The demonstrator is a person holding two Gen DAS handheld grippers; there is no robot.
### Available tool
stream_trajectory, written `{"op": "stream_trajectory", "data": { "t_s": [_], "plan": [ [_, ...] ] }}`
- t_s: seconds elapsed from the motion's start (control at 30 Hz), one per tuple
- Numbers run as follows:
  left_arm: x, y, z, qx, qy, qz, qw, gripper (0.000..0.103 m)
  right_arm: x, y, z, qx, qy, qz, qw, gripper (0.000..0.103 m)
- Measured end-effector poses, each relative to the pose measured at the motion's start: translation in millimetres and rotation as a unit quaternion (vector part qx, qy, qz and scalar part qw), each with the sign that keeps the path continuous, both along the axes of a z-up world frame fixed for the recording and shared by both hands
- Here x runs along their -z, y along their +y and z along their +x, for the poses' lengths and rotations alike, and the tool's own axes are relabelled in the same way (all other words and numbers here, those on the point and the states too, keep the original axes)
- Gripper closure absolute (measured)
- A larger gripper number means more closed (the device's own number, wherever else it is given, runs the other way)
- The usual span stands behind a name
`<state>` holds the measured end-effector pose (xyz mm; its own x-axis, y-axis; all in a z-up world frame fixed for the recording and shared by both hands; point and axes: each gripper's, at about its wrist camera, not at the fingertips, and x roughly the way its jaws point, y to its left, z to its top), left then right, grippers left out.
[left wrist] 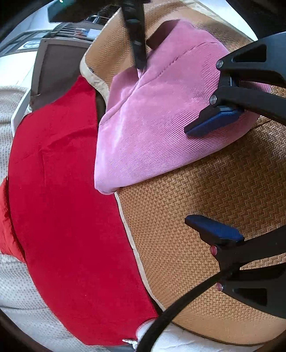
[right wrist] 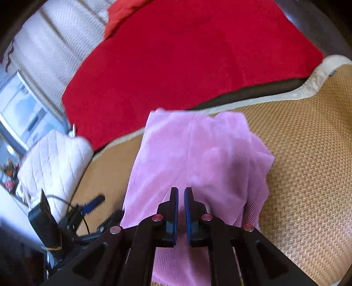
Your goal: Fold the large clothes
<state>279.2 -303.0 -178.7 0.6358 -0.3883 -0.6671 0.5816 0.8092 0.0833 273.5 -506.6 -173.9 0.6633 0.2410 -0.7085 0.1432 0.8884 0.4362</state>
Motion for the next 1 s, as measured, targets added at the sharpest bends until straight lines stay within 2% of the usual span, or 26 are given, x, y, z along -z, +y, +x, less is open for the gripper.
{"op": "stream_trajectory", "data": {
  "t_s": [0.07,0.17,0.37,0.5,0.6,0.77,1.0],
  "plan": [
    [3.5,1.3,0.8,-0.001,0.009,-0.005,0.9999,0.028,20.1,3.4,9.3,-0.005,0.040,-0.015,0.999,0.096],
    [3.6,1.1,2.3,0.000,0.008,-0.008,0.9999,0.028,30.4,-1.2,12.4,-0.009,0.041,-0.018,0.999,0.097],
    [-4.7,14.6,6.9,-0.010,0.028,-0.031,0.9991,0.028,14.0,-10.4,-3.8,-0.009,0.023,-0.009,1.000,0.097],
    [-15.0,25.3,4.0,-0.013,0.018,-0.043,0.9988,0.028,-8.5,-13.6,-25.1,-0.009,-0.007,-0.014,1.000,0.096],
    [-16.8,25.4,1.1,-0.012,0.008,-0.036,0.9993,0.028,-14.3,-15.6,-34.2,-0.011,-0.010,-0.009,1.000,0.095],
    [-9.1,12.8,-1.0,-0.002,0.009,-0.010,0.9999,0.028,20.5,-13.1,-20.4,-0.021,0.053,-0.012,0.998,0.096],
    [-10.2,11.2,-2.8,-0.001,-0.002,-0.004,1.0000,0.028,23.4,-21.3,-21.7,-0.026,0.045,0.005,0.999,0.096]
  ]
}}
